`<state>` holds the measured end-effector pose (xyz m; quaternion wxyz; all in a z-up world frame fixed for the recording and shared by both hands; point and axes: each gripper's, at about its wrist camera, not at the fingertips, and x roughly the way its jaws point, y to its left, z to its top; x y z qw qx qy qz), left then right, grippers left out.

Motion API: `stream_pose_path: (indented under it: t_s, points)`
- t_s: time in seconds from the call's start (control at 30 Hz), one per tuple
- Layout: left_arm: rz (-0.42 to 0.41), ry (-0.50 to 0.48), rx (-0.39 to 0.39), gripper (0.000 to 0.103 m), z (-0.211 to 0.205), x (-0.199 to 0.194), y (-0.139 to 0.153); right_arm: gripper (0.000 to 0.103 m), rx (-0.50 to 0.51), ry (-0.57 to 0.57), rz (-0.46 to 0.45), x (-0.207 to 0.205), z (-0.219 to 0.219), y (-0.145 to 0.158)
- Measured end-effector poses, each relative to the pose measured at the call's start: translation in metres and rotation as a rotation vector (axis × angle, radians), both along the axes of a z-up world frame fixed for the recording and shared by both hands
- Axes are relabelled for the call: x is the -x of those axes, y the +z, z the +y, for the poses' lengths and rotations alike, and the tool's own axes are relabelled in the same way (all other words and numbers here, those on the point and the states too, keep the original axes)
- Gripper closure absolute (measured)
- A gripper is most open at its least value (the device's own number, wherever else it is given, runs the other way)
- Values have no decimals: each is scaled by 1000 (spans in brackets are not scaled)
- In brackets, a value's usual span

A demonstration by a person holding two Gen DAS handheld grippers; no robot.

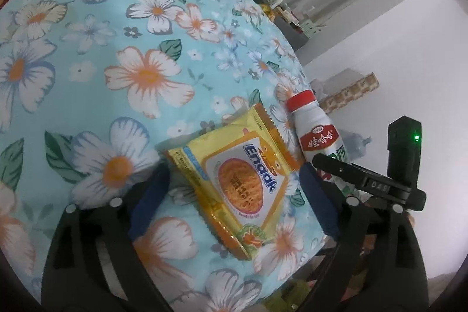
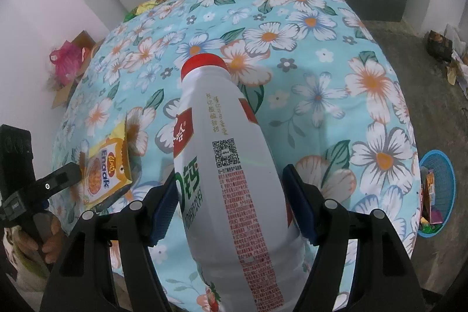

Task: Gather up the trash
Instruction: 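Open the left tool around the biscuit packet while the right holds the bottle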

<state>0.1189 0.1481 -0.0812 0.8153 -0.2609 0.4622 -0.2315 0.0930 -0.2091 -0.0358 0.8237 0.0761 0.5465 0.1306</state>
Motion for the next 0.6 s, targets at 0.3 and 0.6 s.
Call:
stream_pose_path:
  t_s: [0.3,0.6]
  points:
    - [-50,18,-20,9,-9,4,2,35,1,-1,8,0,0,0]
    - [-49,20,-27,9,-7,5,2,35,1,0,8,0,1,0]
